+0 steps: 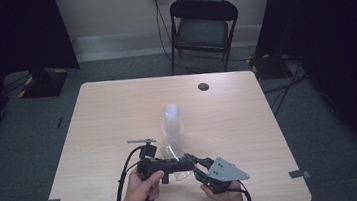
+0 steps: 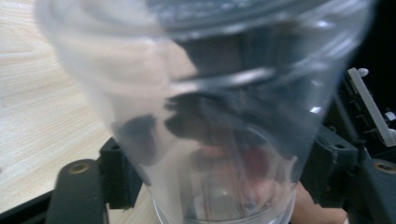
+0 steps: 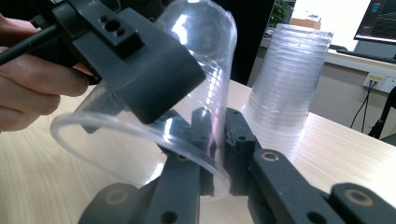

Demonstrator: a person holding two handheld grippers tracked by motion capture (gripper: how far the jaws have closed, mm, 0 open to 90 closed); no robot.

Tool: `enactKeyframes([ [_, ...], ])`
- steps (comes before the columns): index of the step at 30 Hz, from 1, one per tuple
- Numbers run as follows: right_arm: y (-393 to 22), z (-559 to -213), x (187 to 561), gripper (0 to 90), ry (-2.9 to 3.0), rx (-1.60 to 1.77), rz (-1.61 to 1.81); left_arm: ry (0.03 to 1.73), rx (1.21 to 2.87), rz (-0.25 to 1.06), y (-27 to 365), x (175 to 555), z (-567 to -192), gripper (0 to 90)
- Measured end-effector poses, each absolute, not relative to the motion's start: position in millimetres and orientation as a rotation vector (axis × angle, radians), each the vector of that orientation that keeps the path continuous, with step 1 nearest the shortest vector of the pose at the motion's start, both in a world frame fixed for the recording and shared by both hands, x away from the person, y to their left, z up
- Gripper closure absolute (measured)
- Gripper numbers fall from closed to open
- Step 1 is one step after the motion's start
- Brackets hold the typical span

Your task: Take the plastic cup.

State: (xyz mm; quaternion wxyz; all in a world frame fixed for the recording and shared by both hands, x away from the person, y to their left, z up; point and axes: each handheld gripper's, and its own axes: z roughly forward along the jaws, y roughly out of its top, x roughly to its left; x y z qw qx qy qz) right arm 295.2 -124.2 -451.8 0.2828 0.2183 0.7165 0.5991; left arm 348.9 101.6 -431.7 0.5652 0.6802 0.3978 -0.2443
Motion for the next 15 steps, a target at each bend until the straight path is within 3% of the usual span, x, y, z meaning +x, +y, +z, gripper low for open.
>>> enactKeyframes([
  [15,-128.5,-450.4,296.7,87.2,1.920,0.586,1.575,0.923,1.605,-0.539,105.8,350.2,-430.8,19.4],
])
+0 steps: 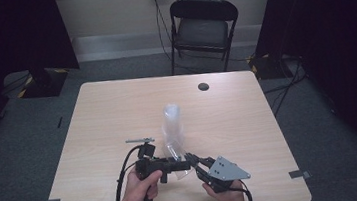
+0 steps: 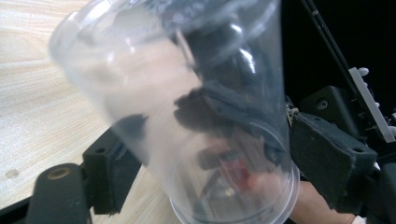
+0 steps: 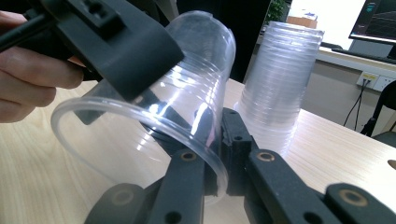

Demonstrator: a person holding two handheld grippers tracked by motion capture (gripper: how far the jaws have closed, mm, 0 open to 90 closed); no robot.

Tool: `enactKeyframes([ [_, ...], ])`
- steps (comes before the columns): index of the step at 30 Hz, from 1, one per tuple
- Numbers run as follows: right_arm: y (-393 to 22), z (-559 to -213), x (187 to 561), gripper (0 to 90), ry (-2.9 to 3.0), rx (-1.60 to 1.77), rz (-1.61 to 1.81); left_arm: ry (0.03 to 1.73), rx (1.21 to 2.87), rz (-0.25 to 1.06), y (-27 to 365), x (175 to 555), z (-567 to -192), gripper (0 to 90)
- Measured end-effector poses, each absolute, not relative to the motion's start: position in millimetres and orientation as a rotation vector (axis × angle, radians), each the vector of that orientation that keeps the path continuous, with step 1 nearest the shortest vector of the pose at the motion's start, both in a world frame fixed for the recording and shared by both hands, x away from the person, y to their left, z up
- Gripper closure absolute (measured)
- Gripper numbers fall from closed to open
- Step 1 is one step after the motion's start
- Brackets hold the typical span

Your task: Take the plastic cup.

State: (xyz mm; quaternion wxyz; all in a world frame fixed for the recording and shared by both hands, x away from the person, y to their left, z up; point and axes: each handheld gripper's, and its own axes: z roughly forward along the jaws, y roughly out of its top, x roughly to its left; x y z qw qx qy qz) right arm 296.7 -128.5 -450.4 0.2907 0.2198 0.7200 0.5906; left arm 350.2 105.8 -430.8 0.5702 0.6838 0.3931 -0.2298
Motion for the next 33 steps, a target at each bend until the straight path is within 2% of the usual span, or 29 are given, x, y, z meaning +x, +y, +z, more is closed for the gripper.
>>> enactKeyframes([
  [18,-141,-445,303,87.7,1.928,0.670,1.527,0.891,1.635,-0.468,112,353,-433,18.1],
  [29,-149,-441,307,87.6,1.922,0.729,1.541,0.848,1.742,-0.211,116,351,-421,21.0],
  [33,-150,-440,308,87.6,1.931,0.750,1.557,0.847,1.769,-0.161,120,349,-418,21.5],
])
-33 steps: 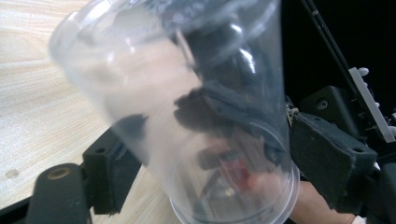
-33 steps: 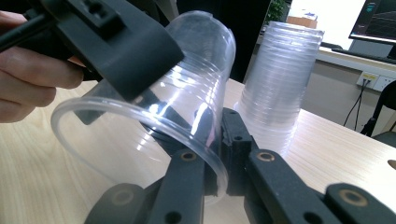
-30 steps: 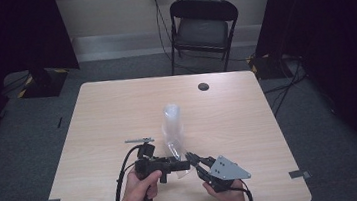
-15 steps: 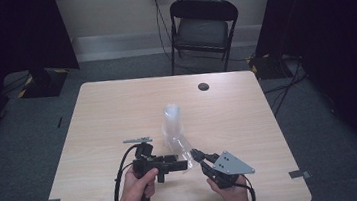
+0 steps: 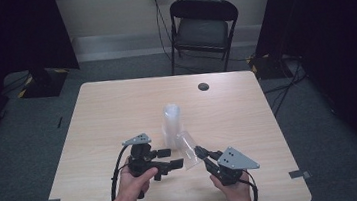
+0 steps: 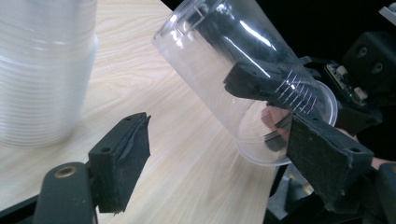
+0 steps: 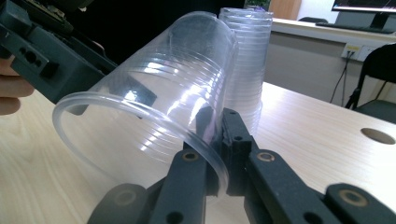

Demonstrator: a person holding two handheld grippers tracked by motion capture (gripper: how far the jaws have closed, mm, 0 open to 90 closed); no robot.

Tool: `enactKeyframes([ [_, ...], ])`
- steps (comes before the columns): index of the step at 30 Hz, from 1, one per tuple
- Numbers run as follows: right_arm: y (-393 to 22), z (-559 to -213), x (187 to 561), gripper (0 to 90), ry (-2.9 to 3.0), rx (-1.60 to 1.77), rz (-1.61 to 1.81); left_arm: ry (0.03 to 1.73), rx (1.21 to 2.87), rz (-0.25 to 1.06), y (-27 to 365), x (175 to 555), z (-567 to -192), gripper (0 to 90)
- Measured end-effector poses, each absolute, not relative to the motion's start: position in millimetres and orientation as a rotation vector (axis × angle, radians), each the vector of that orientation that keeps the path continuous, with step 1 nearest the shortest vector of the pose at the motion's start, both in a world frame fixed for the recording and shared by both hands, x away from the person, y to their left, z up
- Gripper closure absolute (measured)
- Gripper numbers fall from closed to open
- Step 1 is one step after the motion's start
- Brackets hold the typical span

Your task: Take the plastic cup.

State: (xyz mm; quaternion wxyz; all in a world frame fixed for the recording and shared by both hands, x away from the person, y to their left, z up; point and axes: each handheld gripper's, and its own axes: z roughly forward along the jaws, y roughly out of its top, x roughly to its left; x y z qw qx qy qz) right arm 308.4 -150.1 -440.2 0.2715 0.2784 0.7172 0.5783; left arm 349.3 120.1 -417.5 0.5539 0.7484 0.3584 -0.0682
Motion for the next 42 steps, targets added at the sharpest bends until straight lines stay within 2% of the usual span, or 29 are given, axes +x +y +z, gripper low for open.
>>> enactKeyframes([
  [7,-150,-440,309,87.6,1.952,0.785,1.555,0.838,1.793,-0.130,124,348,-425,22.9],
  [14,-155,-440,314,87.6,1.992,0.842,1.574,0.739,1.855,-0.003,125,340,-425,19.6],
  [29,-164,-434,322,87.8,2.091,0.956,1.614,0.737,1.931,0.050,123,342,-434,25.3],
  [32,-166,-433,325,87.7,2.137,1.023,1.593,0.719,1.943,0.093,124,339,-434,28.7],
  [36,-168,-433,329,87.7,2.196,1.051,1.582,0.695,1.948,0.163,126,336,-432,28.8],
  [42,-170,-434,332,87.7,2.288,1.085,1.527,0.685,1.964,0.195,126,335,-433,27.0],
])
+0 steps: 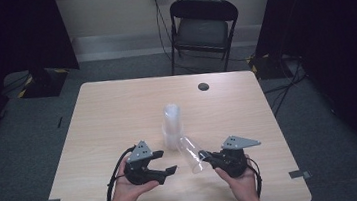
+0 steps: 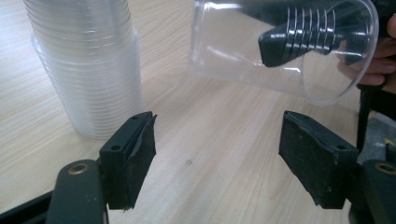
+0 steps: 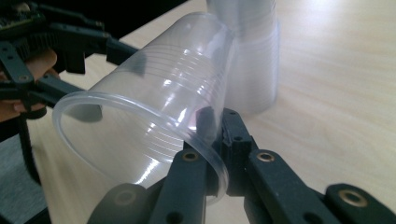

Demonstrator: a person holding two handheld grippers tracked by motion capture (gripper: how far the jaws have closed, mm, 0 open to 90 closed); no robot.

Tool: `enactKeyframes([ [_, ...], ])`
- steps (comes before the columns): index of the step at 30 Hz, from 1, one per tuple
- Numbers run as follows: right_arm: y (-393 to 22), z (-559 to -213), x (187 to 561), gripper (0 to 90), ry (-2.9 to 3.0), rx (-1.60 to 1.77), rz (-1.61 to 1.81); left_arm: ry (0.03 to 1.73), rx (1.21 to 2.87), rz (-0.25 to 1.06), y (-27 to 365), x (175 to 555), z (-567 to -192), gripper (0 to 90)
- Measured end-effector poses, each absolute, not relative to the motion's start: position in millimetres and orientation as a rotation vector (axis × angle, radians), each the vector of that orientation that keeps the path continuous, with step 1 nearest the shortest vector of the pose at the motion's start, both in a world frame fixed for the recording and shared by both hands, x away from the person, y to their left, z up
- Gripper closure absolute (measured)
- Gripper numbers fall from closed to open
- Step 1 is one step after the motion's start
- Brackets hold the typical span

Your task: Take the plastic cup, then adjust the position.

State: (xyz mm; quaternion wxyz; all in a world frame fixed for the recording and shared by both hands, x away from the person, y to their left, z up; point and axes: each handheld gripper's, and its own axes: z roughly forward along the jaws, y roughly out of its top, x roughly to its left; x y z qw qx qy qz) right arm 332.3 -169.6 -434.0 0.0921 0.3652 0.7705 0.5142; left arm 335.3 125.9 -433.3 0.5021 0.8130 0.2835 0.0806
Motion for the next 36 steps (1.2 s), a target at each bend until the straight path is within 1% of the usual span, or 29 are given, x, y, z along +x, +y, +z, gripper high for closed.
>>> enactKeyframes([
  [3,-169,-437,334,87.6,2.363,1.106,1.496,0.697,1.960,0.199,125,334,-433,23.8],
  [11,-168,-439,336,87.6,2.465,1.144,1.475,0.663,1.983,0.245,122,331,-433,21.5],
  [13,-168,-439,337,87.5,2.486,1.146,1.467,0.666,1.980,0.252,122,330,-433,21.6],
  [15,-167,-439,339,87.6,2.527,1.158,1.456,0.656,1.979,0.263,120,329,-434,23.5],
  [22,-158,-440,345,87.6,2.640,1.155,1.391,0.573,2.010,0.346,118,324,-435,25.4],
  [24,-158,-440,345,87.5,2.652,1.157,1.392,0.563,2.016,0.348,118,323,-435,25.9],
  [28,-158,-442,344,87.5,2.720,1.157,1.362,0.474,2.080,0.378,109,315,-436,20.9],
  [29,-158,-442,344,87.5,2.720,1.157,1.362,0.474,2.080,0.378,109,315,-436,19.4],
  [30,-158,-443,343,87.5,2.752,1.156,1.350,0.430,2.108,0.388,105,311,-436,18.6],
  [34,-156,-443,343,87.4,2.784,1.145,1.337,0.378,2.129,0.390,99,307,-437,18.0],
  [36,-155,-443,343,87.2,2.813,1.137,1.320,0.346,2.151,0.390,96,306,-438,16.1],
])
